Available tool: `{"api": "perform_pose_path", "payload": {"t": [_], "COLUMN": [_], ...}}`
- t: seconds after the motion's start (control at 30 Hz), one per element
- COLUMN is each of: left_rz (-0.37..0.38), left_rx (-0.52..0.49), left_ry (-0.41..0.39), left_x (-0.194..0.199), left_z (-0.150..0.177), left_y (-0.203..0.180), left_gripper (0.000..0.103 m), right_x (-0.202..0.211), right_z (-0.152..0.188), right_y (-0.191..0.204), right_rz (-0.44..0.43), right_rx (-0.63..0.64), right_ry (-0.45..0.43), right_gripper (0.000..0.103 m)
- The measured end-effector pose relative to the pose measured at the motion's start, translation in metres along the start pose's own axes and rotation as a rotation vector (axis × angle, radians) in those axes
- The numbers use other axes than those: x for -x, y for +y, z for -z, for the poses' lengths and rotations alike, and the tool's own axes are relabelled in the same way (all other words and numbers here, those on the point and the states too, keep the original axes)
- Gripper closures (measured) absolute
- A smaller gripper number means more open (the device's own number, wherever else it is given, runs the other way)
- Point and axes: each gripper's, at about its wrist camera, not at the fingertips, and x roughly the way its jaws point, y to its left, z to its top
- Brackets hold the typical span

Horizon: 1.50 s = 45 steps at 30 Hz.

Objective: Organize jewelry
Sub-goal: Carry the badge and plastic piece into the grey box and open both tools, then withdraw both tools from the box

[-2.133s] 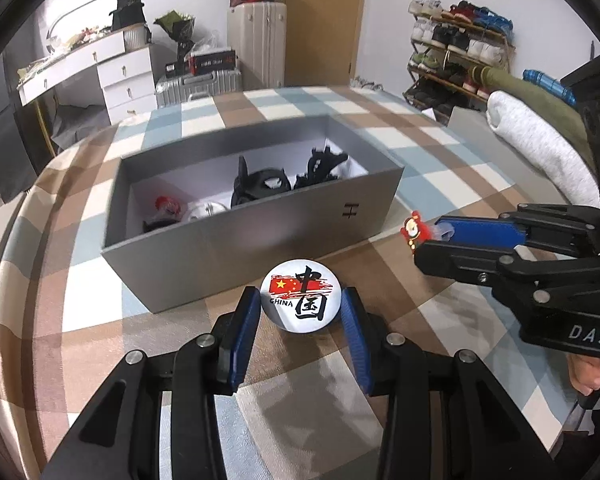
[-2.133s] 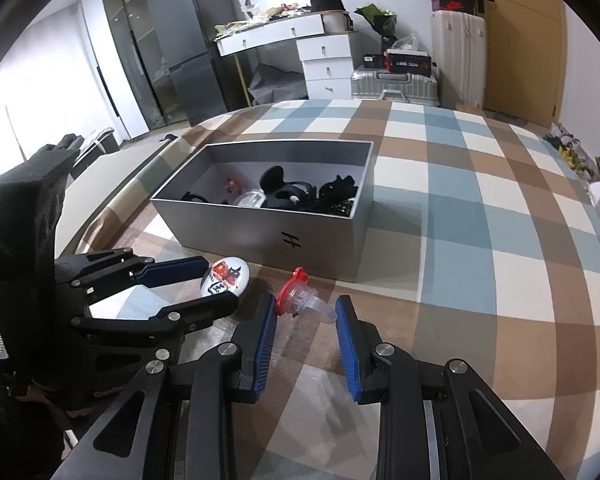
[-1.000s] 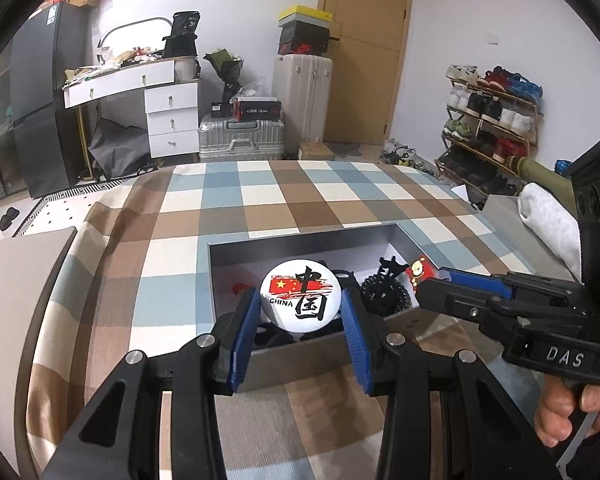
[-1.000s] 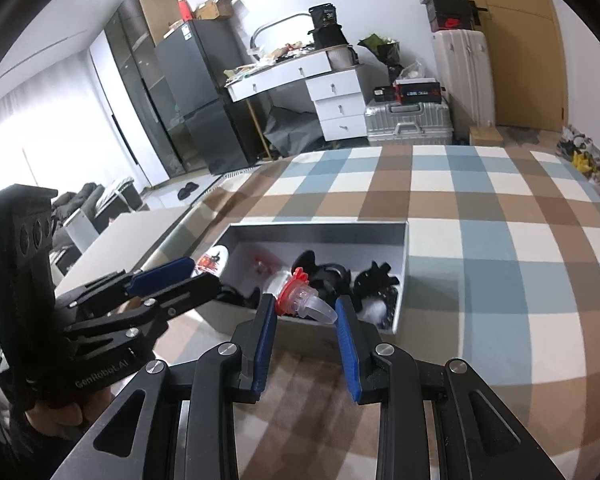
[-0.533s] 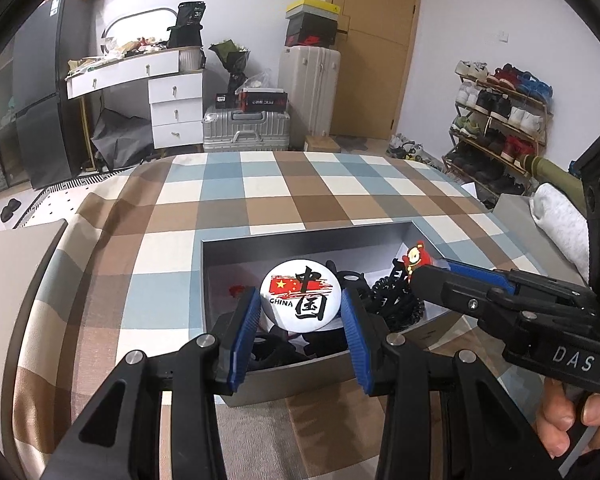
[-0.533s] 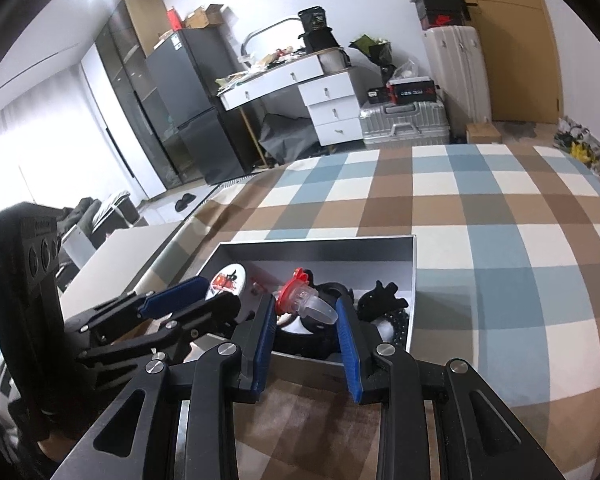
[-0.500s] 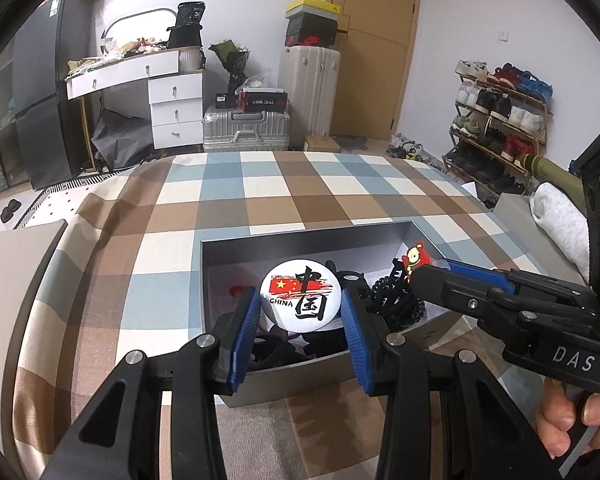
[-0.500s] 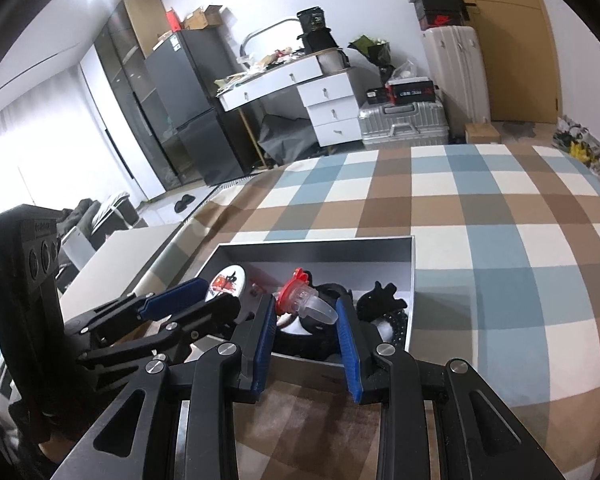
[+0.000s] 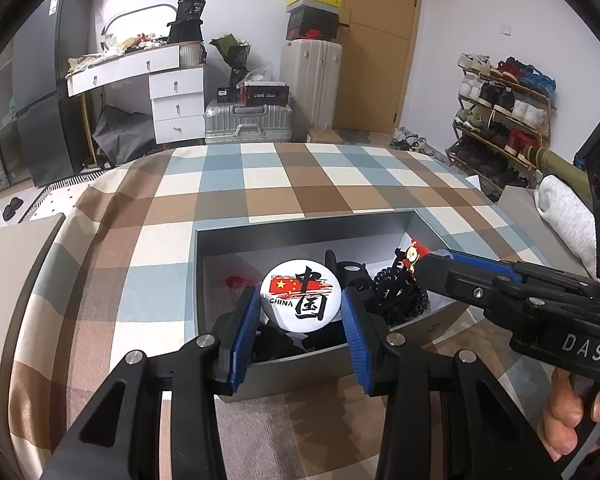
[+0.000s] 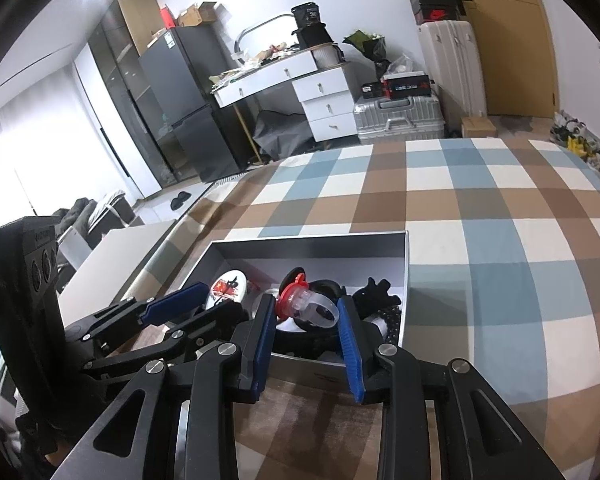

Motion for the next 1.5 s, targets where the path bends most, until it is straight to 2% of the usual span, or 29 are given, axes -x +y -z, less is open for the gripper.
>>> {"api": "perform_pose_path", "payload": {"t": [0.33, 0.4, 0.47, 0.6, 0.67, 0.7, 0.77, 0.93, 1.17, 1.37, 1.5], "left_rz": [0.002, 0.002, 0.005, 0.002, 0.002, 0.001, 0.006, 0.021, -0.03, -0.039, -0.039], "left_rx": [0.001, -0.005, -0.008, -0.015, -0.015, -0.014, -0.004, 0.007, -0.018, -0.035, -0.051], "left_ry": [-0.001, -0.003, -0.004, 0.003, 0.014, 0.016, 0.007, -0.014, -0.068, -0.102, -0.14], "left_x": [0.003, 0.004, 0.005, 0.006, 0.006, 0.007, 0.01, 0.018, 0.031, 0.04, 0.049], "left_z": [0.0, -0.001, -0.001, -0.002, -0.003, -0.003, -0.003, -0.005, -0.007, -0.006, 0.0], "left_y": [-0.001, -0.002, -0.003, -0.004, -0.004, -0.004, -0.003, -0.002, -0.006, -0.007, -0.01], "left_gripper": [0.067, 0.067, 0.067, 0.067, 0.061, 0.056, 0.039, 0.029, 0.001, 0.001, 0.001], "right_x": [0.008, 0.011, 0.013, 0.02, 0.023, 0.025, 0.028, 0.035, 0.047, 0.055, 0.062], "right_z": [-0.002, -0.003, -0.002, 0.002, 0.004, 0.005, 0.006, 0.006, 0.007, 0.012, 0.019], "right_y": [-0.005, -0.005, -0.006, -0.005, -0.006, -0.007, -0.009, -0.014, -0.012, -0.001, -0.003], "right_rz": [0.019, 0.023, 0.03, 0.047, 0.065, 0.073, 0.084, 0.111, 0.12, 0.135, 0.131], "right_rx": [-0.018, -0.016, -0.013, 0.014, 0.024, 0.025, 0.027, 0.033, 0.066, 0.144, 0.153], "right_ry": [-0.025, -0.03, -0.022, -0.028, -0.031, -0.031, -0.036, -0.043, -0.08, -0.108, -0.135], "right_gripper": [0.061, 0.055, 0.035, 0.016, 0.007, 0.005, 0.004, 0.0, 0.0, 0.0, 0.0]}}
